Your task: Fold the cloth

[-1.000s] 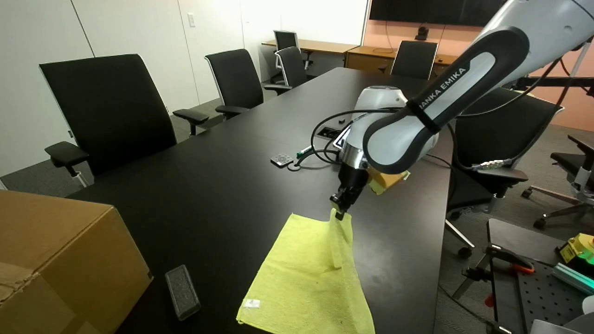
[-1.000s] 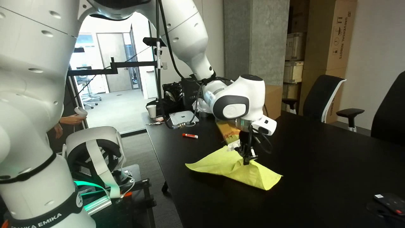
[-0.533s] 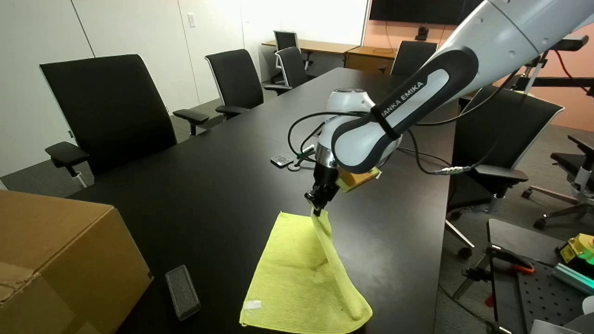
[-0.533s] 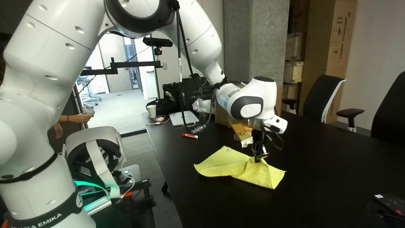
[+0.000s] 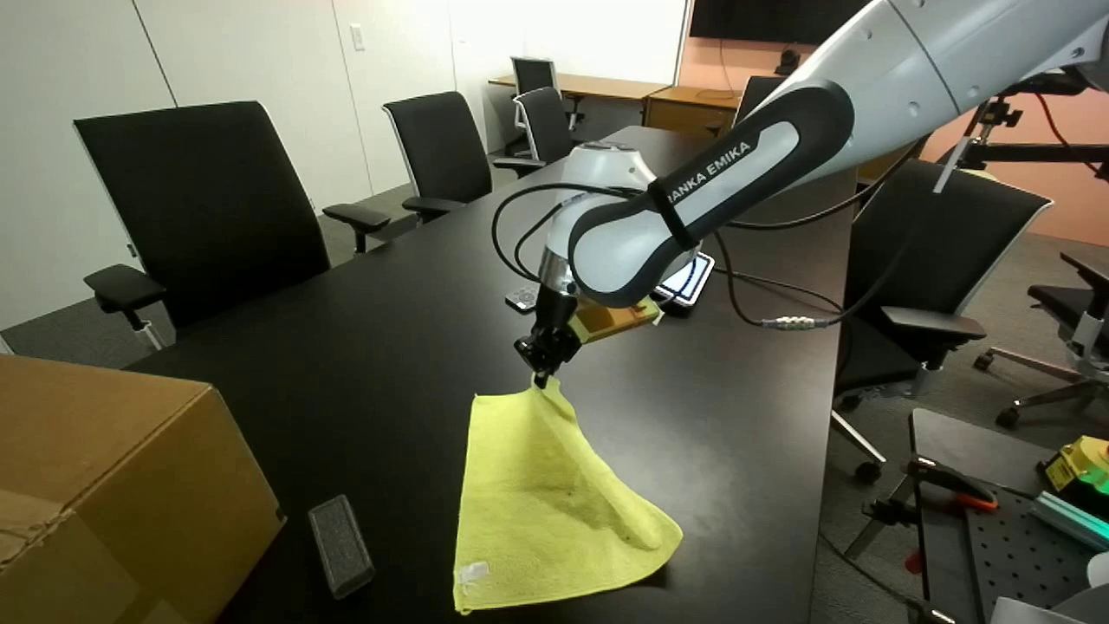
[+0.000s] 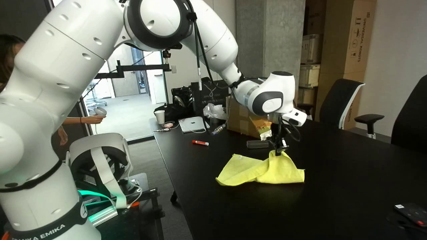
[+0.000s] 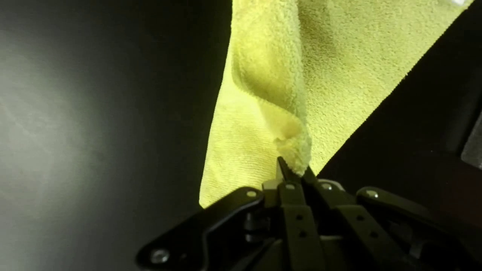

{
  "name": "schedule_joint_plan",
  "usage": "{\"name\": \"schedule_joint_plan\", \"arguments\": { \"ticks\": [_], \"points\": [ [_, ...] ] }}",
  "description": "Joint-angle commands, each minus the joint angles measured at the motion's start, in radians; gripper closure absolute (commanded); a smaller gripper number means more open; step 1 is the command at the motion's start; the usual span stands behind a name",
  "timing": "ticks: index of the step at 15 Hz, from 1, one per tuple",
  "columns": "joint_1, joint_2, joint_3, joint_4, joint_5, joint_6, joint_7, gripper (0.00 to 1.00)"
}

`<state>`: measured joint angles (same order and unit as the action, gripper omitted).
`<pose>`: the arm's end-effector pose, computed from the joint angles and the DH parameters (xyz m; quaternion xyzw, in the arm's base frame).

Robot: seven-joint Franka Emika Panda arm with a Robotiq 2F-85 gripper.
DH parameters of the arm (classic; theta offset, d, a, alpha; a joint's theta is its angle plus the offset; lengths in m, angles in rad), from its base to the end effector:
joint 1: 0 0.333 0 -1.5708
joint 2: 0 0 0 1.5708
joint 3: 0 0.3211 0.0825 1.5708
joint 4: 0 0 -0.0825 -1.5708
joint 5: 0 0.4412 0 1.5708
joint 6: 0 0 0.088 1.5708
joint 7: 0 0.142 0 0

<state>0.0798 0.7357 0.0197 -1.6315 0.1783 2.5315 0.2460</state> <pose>0.7506 0.0754 0.1325 -0.9842 0.1440 -0.0694 0.0763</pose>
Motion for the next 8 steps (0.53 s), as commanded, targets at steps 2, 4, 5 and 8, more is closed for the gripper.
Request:
{"name": "schedule_joint_plan", "arguments": {
  "ticks": [2,4,5,8],
  "points": [
    [0.038,0.072,-0.001,0.155,-0.005,-0.056,0.073,0.96],
    [0.073,0.103,-0.015,0.200,-0.032,-0.060,0.090,0.96],
    [0.085,0.114,-0.016,0.221,-0.039,-0.064,0.091,0.96],
    [0.116,0.170,-0.011,0.287,-0.050,-0.061,0.095,0.95]
  ]
}}
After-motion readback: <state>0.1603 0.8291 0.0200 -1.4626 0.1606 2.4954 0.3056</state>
